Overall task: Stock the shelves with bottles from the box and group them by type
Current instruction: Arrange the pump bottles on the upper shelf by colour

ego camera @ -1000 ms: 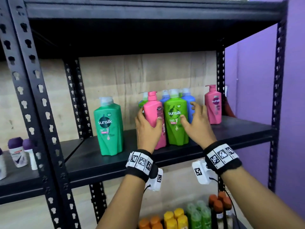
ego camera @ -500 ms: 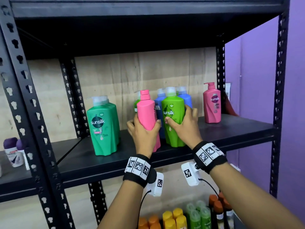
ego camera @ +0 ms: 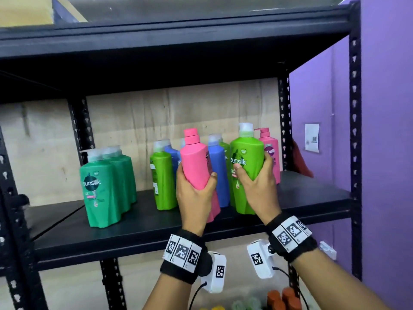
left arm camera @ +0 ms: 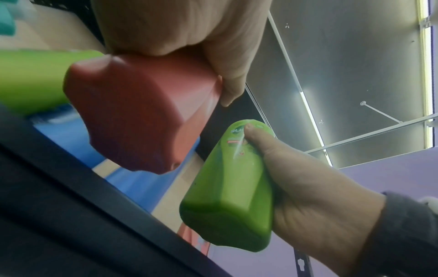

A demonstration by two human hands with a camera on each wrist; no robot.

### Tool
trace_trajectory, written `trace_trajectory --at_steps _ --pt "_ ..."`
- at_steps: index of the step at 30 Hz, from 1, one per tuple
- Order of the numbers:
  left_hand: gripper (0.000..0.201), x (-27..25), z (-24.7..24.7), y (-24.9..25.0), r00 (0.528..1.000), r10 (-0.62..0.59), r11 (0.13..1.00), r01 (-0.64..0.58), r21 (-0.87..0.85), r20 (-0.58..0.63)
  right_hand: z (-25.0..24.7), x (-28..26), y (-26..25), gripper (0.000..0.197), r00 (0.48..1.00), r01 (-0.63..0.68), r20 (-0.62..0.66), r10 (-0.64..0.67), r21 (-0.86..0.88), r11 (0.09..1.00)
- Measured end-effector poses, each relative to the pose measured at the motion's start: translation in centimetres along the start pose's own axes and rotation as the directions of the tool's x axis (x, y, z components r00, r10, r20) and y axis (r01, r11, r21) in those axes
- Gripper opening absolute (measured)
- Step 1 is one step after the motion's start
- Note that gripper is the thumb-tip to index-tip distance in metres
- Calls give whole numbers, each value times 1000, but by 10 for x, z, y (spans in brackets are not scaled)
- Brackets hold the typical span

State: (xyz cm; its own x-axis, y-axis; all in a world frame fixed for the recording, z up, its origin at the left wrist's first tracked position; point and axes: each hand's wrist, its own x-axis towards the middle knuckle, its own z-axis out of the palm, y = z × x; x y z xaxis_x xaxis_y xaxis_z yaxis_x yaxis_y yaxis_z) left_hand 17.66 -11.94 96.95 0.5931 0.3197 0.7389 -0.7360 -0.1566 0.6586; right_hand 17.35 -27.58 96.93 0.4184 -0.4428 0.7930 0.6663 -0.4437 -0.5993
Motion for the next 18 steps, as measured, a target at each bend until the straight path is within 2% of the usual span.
trace_trajectory --at_steps 4,8,11,14,18 --pt "56 -22 42 9 1000 -6 999 6 39 -7 -36 19 22 77 999 28 28 -27 -38 999" --pt "65 -36 75 12 1000 -17 998 17 60 6 -61 32 46 86 997 74 44 -70 -72 995" --pt "69 -39 94 9 999 -21 994 18 103 27 -73 40 59 82 991 124 66 -118 -96 988" --pt "69 -34 109 2 999 -27 989 22 147 33 -77 48 68 77 992 93 102 -80 -131 987" --pt "71 -26 129 -8 997 -41 981 28 194 67 -74 61 72 80 978 40 207 -3 -173 984"
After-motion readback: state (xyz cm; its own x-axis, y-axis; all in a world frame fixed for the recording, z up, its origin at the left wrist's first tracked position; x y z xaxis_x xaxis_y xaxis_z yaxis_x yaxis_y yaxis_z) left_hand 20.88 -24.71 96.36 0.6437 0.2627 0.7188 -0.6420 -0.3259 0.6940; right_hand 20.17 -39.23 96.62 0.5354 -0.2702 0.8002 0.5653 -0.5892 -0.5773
